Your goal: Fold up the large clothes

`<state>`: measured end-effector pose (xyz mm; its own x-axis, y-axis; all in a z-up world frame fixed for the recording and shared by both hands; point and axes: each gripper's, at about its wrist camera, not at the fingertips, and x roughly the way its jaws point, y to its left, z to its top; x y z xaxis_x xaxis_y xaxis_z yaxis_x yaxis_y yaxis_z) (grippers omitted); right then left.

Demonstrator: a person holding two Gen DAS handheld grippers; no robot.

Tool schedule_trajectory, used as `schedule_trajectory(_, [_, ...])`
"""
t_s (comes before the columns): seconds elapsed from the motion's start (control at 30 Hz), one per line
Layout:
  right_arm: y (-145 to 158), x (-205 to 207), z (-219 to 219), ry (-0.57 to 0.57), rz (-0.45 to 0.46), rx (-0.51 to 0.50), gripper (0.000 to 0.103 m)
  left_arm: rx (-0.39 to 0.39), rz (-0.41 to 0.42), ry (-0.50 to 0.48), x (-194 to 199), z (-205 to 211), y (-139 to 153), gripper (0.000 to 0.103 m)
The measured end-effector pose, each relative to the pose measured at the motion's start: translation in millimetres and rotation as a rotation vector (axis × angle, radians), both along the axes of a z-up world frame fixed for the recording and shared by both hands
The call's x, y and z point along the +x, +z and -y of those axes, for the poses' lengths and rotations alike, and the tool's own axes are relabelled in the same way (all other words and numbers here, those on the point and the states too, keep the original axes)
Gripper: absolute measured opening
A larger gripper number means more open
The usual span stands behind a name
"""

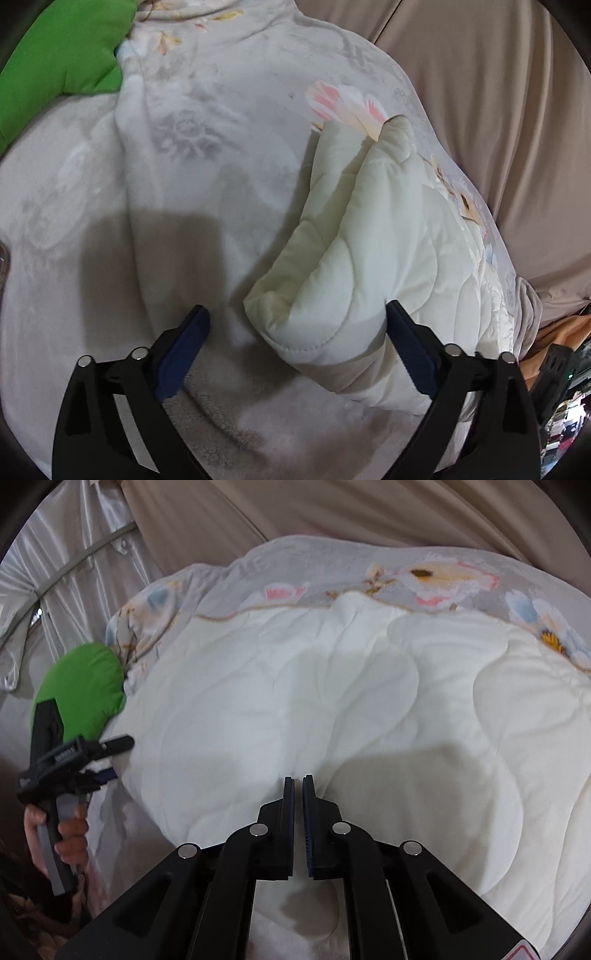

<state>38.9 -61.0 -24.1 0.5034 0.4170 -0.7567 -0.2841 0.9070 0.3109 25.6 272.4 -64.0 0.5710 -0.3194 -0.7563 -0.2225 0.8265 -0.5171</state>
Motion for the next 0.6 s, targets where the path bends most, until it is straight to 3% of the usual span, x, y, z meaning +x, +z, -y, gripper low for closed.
schedule_trajectory(0.1, [-15, 3, -2, -0.017, -0.016, -0.008, 0.002, 0.049, 0.035, -0.043, 14, 13, -2, 0.098])
schedule_trajectory(0.13, [-18, 5, 0, -0.022, -0.020, 0.001, 0.000, 0.038, 0.044, -0.073, 20, 20, 1, 0.093])
schedule_trajectory(0.2, [-21, 8, 1, -0.023, -0.026, 0.014, 0.000, -0.013, 0.057, -0.108, 27, 30, 6, 0.069])
schedule_trajectory(0.27, [-22, 8, 4, -0.033, -0.034, 0.035, 0.000, -0.016, 0.091, -0.143, 31, 39, 20, 0.036])
schedule_trajectory(0.33, [-17, 3, 8, -0.050, -0.028, 0.047, 0.000, -0.003, 0.161, -0.170, 28, 47, 44, 0.030])
schedule_trajectory(0.47, [-4, -28, 15, 0.001, -0.021, 0.076, 0.003, 0.000, 0.302, -0.261, 17, 75, 97, 0.026])
schedule_trajectory(0.6, [-23, -46, 22, -0.012, -0.060, 0.088, 0.000, 0.032, 0.431, -0.432, -6, 129, 141, 0.025])
